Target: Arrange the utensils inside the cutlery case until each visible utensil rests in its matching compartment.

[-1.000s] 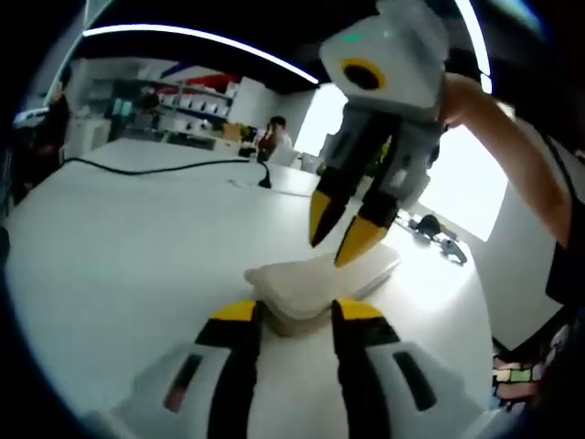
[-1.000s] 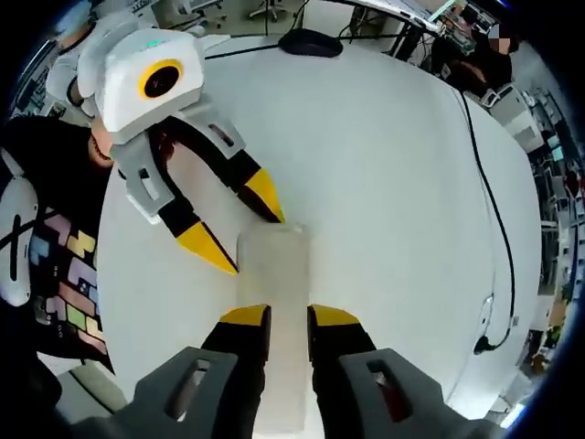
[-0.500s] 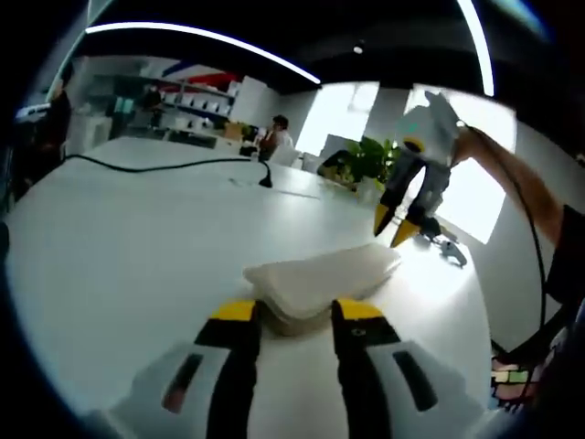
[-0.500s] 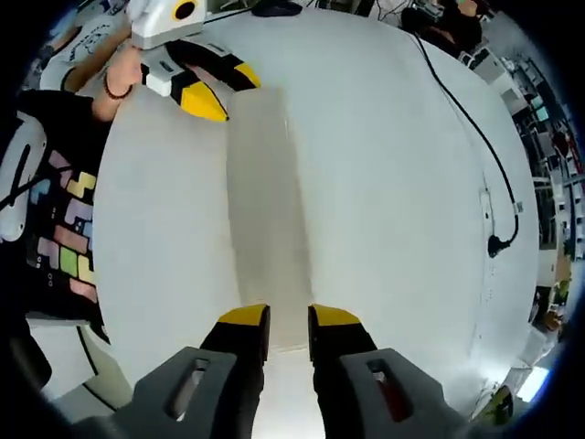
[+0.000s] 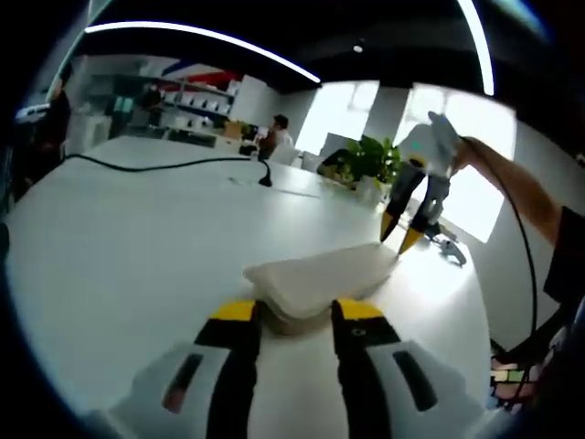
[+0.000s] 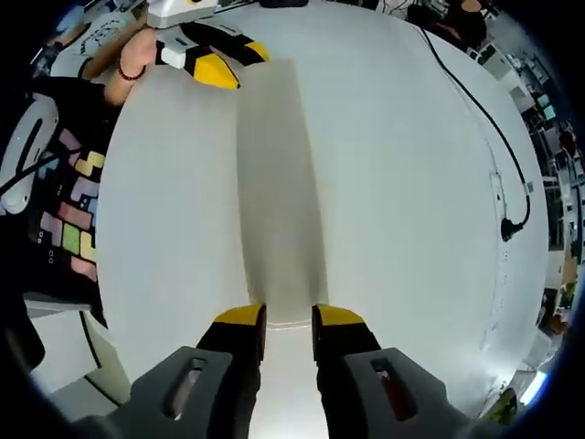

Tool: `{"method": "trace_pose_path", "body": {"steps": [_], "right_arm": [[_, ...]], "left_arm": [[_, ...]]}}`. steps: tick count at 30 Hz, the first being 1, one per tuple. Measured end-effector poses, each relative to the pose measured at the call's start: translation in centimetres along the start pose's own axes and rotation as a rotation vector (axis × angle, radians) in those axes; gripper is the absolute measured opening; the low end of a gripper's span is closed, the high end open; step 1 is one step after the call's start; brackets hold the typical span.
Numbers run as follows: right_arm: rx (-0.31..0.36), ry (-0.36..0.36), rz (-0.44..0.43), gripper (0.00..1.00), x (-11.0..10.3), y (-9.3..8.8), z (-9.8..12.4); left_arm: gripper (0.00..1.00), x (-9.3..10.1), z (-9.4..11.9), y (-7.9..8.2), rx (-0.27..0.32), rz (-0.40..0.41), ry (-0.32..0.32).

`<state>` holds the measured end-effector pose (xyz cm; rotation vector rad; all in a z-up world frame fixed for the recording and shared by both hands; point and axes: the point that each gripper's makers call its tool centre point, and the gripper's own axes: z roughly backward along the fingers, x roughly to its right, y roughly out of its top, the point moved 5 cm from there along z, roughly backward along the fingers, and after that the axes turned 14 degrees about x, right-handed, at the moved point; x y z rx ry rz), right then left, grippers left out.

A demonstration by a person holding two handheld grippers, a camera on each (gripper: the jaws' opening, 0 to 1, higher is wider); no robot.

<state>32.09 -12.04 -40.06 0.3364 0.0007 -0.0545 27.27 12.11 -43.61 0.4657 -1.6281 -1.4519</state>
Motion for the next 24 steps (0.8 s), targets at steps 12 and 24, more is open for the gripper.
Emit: {"method": "trace_pose_path", "body": {"steps": [12,24], "right_arm": [[-0.066,0.011,0.028,0.21,0.1,0.1,0.0],[-0.076,0.001,0.013,0.20,-0.1,-0.1,0.1]], "left_arm": [[0.34,0.3,0.2,-0.2,-0.011,0.005,-0.001],[0.29,0.1,2.1,2.1,0.036,-0.075,0.032]]}}
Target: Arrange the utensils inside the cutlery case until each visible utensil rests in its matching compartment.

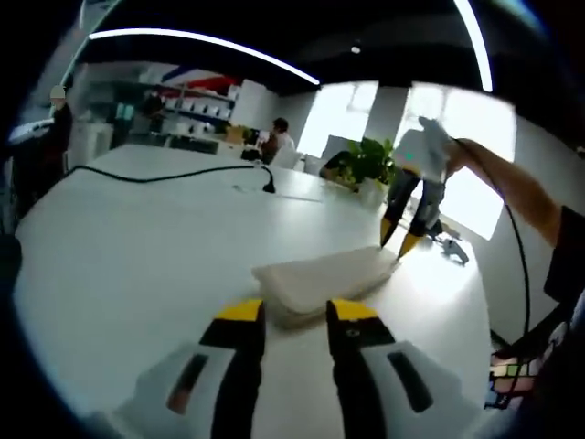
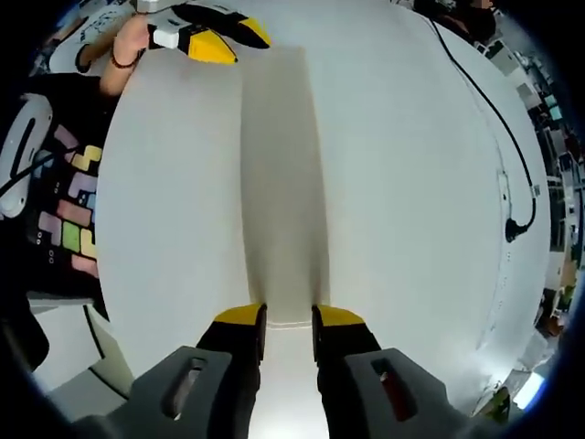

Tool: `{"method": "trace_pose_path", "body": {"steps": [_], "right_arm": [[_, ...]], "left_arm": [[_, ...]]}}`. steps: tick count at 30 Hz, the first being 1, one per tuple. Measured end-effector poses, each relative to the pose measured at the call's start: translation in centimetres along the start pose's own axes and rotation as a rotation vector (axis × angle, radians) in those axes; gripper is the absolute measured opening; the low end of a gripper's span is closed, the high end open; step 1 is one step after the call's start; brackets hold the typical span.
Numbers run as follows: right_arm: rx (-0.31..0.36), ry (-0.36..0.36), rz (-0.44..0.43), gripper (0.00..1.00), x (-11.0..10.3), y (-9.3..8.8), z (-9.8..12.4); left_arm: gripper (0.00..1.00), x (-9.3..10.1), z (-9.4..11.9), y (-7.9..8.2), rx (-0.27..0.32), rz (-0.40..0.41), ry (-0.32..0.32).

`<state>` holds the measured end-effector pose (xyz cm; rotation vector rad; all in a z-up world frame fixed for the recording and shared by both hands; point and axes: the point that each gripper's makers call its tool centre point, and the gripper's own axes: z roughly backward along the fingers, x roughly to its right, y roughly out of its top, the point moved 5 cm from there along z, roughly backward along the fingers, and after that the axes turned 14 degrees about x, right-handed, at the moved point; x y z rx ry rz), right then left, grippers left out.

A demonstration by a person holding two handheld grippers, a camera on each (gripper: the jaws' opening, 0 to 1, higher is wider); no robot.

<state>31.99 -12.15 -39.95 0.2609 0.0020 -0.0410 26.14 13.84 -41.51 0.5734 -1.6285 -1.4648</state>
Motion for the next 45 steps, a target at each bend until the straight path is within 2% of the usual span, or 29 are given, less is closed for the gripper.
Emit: {"method": "trace_pose_path", "body": {"steps": [3,4,5,6,7,9,10,12,14,16,17,20,22,24,26,28,31,34,35,42,45], "right_arm": [[-0.013,-0.002,-0.002,0.20,0.0,0.3,-0.1],[-0.013,-0.005,-0.009,0.21,0.0,0.3,0.0],[-0.006,-0.006,-0.006,0.21,-0.1,0.2,0.0],[0.004,-0.009,-0.006,0.21,-0.1,0.1,0.1],[0.017,-0.015,-0.008,0.20,-0.2,0.0,0.1],[0.042,-0.024,-0.010,0.20,-0.3,0.0,0.1],[0.047,-0.026,-0.002,0.20,-0.3,-0.1,0.2],[0.053,-0.031,0.006,0.20,-0.5,-0.1,0.1],[0.056,-0.035,0.017,0.20,-0.6,-0.1,0.1],[0.058,-0.036,0.023,0.20,-0.5,-0.2,0.1],[0.059,-0.037,0.021,0.20,-0.5,-0.3,0.1],[0.065,-0.032,0.027,0.19,-0.5,-0.4,0.2],[0.066,-0.024,0.034,0.18,-0.5,-0.4,0.1],[0.065,-0.021,0.035,0.18,-0.4,-0.3,0.1],[0.064,-0.016,0.042,0.18,-0.4,-0.3,0.2],[0.065,-0.012,0.050,0.18,-0.3,-0.3,0.2],[0.069,-0.011,0.058,0.18,-0.2,-0.3,0.2],[0.084,-0.009,0.075,0.18,-0.2,-0.3,0.3],[0.090,-0.008,0.079,0.17,-0.2,-0.3,0.4],[0.147,-0.008,0.065,0.17,0.0,-0.5,0.5],[0.147,-0.010,0.064,0.16,-0.1,-0.4,0.5]], "left_arm": [[0.29,0.1,0.5,1.4,0.035,-0.105,0.002],[0.29,0.4,0.6,1.8,0.042,-0.168,-0.015],[0.29,0.6,0.6,2.1,0.031,-0.248,-0.041],[0.29,0.9,0.6,2.4,-0.007,-0.341,-0.058],[0.29,1.1,0.4,2.5,-0.031,-0.376,-0.064],[0.30,2.0,-0.3,2.8,-0.140,-0.517,-0.152],[0.30,2.3,-1.0,2.9,-0.203,-0.580,-0.228],[0.30,3.2,-1.8,2.7,-0.319,-0.648,-0.312],[0.30,3.7,-2.5,2.8,-0.407,-0.731,-0.359],[0.29,3.8,-2.7,2.4,-0.533,-0.807,-0.378],[0.28,3.9,-3.0,2.2,-0.572,-0.827,-0.382],[0.27,3.9,-3.3,1.4,-0.668,-0.833,-0.403],[0.27,3.8,-4.1,1.4,-0.703,-0.837,-0.388],[0.21,3.8,-4.7,1.7,-0.742,-0.820,-0.353],[0.18,4.0,-5.0,1.8,-0.808,-0.792,-0.355],[0.13,4.0,-5.0,1.7,-0.902,-0.790,-0.383],[0.13,3.3,-6.1,2.1,-0.965,-0.831,-0.349],[0.13,2.9,-6.5,2.0,-1.024,-0.847,-0.362],[0.13,2.8,-6.5,2.0,-1.041,-0.841,-0.368],[0.14,2.2,-7.1,2.2,-1.050,-0.837,-0.372],[0.10,2.4,-7.1,2.0,-1.071,-0.809,-0.392]]}}
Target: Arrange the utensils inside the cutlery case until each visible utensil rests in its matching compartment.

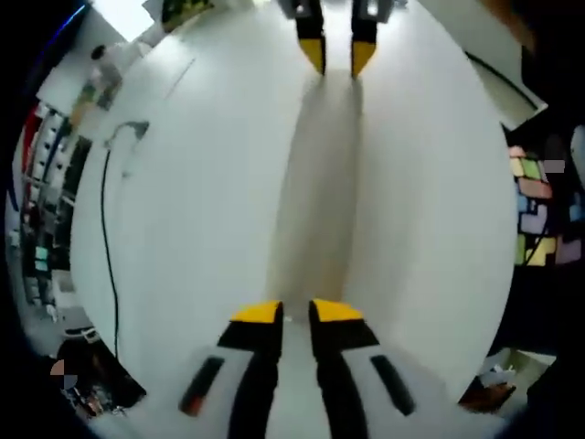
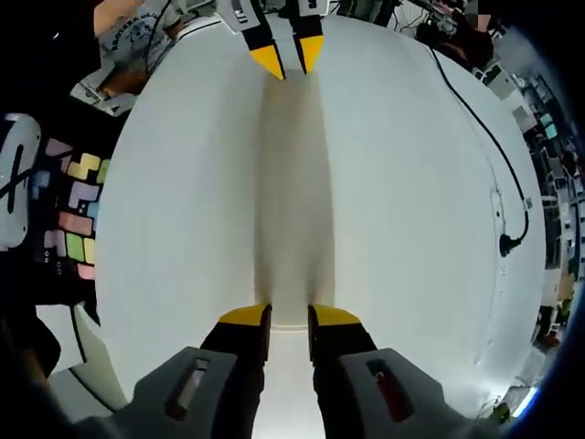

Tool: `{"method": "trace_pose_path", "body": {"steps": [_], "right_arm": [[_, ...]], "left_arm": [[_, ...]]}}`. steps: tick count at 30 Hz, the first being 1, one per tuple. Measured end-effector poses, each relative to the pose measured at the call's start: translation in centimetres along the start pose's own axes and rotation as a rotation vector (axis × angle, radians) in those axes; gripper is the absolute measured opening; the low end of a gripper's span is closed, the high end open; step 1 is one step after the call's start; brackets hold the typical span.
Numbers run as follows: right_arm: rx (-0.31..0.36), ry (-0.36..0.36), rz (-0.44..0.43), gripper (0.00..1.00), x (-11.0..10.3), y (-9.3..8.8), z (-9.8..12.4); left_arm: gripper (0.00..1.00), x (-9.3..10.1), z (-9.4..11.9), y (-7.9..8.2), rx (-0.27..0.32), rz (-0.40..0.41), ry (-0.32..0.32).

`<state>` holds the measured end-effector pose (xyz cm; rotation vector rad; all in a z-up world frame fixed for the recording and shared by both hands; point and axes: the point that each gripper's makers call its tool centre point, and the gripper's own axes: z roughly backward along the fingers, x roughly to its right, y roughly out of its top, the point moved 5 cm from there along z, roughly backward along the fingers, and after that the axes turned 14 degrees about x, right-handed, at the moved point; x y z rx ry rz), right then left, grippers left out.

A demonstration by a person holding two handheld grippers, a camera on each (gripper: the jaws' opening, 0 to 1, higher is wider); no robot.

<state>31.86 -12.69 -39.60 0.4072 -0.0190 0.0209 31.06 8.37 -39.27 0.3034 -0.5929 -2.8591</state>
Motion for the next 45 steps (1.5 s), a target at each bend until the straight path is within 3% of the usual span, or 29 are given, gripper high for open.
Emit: {"method": "trace_pose_path", "body": {"steps": [7,12,16,19,23,27,37,39,43,45], "right_arm": [[-0.012,0.007,0.002,0.15,0.0,0.1,0.0],[-0.010,0.009,-0.005,0.15,0.0,0.2,-0.1],[-0.015,0.015,-0.003,0.15,0.0,0.3,-0.1],[-0.019,0.016,-0.001,0.15,0.0,0.4,-0.2],[-0.007,0.023,-0.008,0.16,0.0,0.4,-0.2],[-0.007,0.020,-0.006,0.16,-0.1,0.5,-0.2],[0.014,0.017,-0.014,0.15,0.0,0.3,-0.1],[0.025,0.016,-0.026,0.15,0.0,0.2,0.0],[0.036,0.011,-0.020,0.15,-0.1,0.2,-0.1],[0.040,0.010,-0.017,0.16,-0.1,0.2,0.0]], "left_arm": [[0.06,0.3,-0.3,0.3,-0.068,0.004,-0.026],[0.07,-0.1,-0.5,0.4,-0.127,0.037,-0.102],[0.07,-0.4,-0.7,0.6,-0.160,0.015,-0.155],[0.06,-0.5,-0.5,0.3,-0.150,0.020,-0.172],[0.03,-1.1,-0.5,0.0,-0.070,0.098,-0.190],[0.01,-1.0,-0.6,0.1,-0.085,0.037,-0.192],[0.02,-0.6,-0.5,0.2,-0.113,0.018,-0.147],[0.07,-0.2,-0.5,0.3,-0.112,0.056,-0.163],[0.07,-0.4,-0.4,0.3,-0.102,0.094,-0.139],[0.07,-0.4,-0.3,0.2,-0.082,0.150,-0.123]]}}
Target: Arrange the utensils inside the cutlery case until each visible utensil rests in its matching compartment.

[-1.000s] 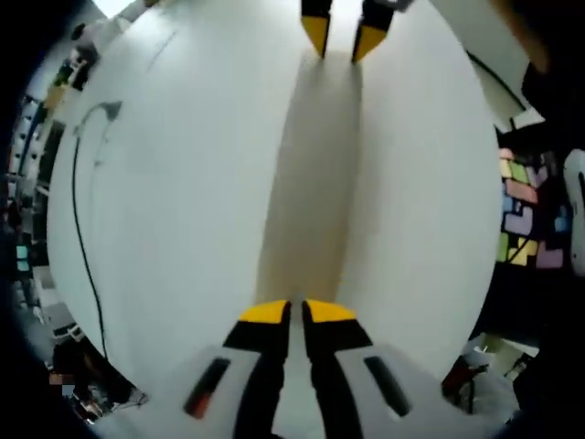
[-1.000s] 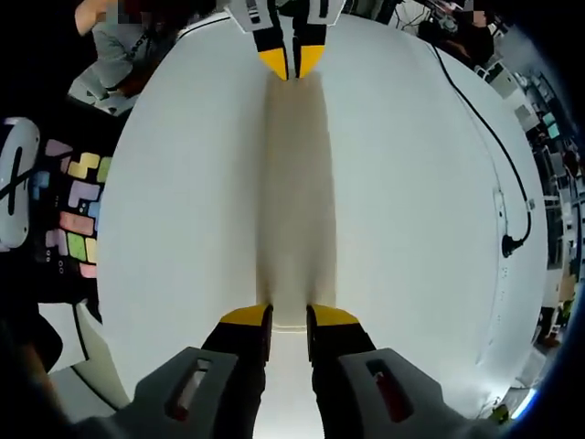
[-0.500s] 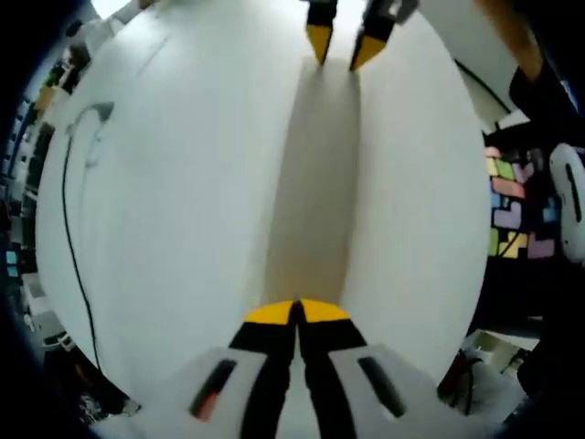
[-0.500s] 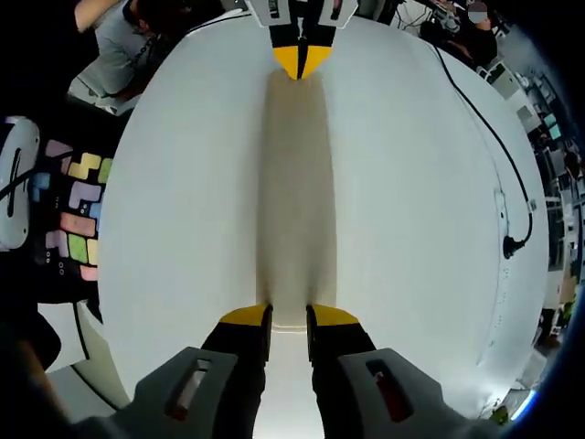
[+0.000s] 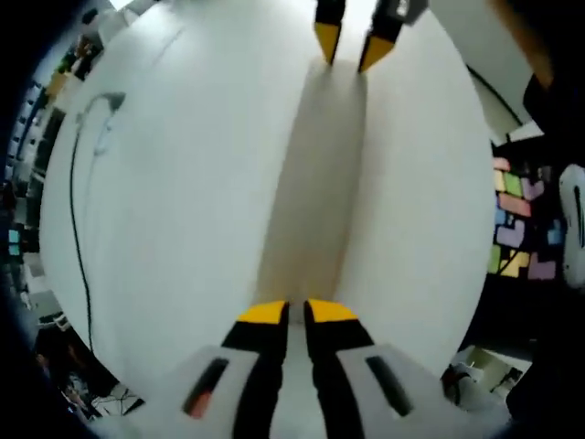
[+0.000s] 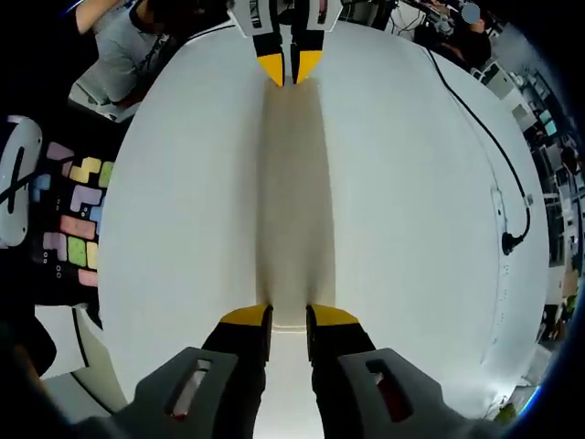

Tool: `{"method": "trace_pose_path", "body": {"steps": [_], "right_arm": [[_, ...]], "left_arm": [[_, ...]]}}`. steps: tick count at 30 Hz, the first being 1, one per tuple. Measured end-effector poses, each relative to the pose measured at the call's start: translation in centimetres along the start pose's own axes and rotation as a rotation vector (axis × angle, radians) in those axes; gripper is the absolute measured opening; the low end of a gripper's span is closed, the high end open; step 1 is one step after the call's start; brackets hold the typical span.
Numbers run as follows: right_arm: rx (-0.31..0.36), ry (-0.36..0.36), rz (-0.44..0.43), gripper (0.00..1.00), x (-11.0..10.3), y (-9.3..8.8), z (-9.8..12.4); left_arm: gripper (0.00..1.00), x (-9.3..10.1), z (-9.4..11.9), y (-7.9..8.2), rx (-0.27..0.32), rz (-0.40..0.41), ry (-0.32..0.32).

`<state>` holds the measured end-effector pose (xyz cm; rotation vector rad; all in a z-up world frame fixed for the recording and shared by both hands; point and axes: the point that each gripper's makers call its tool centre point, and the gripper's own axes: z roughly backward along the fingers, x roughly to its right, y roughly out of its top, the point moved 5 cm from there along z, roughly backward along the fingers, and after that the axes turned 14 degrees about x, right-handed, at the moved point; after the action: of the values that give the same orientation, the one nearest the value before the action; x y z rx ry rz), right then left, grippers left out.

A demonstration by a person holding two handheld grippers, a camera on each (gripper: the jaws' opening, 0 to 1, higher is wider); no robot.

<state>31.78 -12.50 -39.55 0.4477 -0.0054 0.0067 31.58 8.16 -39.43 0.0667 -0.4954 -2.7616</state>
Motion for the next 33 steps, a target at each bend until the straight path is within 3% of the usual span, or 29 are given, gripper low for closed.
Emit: {"method": "trace_pose_path", "body": {"steps": [2,4,6,9,11,14,17,20,25,28,33], "right_arm": [[0.011,-0.019,-0.004,0.20,0.2,0.0,0.1],[0.019,-0.024,-0.005,0.25,0.3,0.0,0.2],[0.004,-0.028,-0.002,0.27,0.3,-0.1,0.2],[0.011,-0.044,-0.008,0.32,0.4,0.2,0.7],[0.028,-0.054,-0.004,0.38,0.5,0.7,1.0],[0.048,-0.057,0.004,0.45,0.5,1.3,0.9],[0.053,-0.054,-0.005,0.50,0.5,1.5,0.1],[0.045,-0.048,-0.011,0.55,0.5,1.3,-0.8],[0.018,-0.029,-0.045,0.65,0.6,0.7,-1.9],[0.014,-0.033,-0.050,0.70,0.5,0.7,-2.3],[0.017,-0.015,-0.050,0.72,0.1,0.8,-3.0]], "left_arm": [[0.11,0.1,0.1,-0.2,0.017,-0.004,-0.005],[0.22,0.4,0.2,-0.1,0.036,0.000,-0.019],[0.32,0.1,0.3,-0.4,0.018,-0.037,0.013],[0.31,-0.2,0.9,-0.9,0.002,-0.066,0.048],[0.38,-0.1,1.3,-0.7,0.023,-0.080,0.042],[0.57,0.4,1.3,-0.1,0.068,-0.158,0.010],[0.77,0.5,0.4,0.1,0.061,-0.219,0.010],[0.80,0.1,-0.8,0.1,0.048,-0.206,0.014],[0.87,0.3,-2.3,0.7,0.097,-0.190,-0.010],[0.88,0.3,-2.8,0.7,0.095,-0.187,-0.015],[0.87,0.4,-3.3,0.6,0.114,-0.189,-0.037]]}}
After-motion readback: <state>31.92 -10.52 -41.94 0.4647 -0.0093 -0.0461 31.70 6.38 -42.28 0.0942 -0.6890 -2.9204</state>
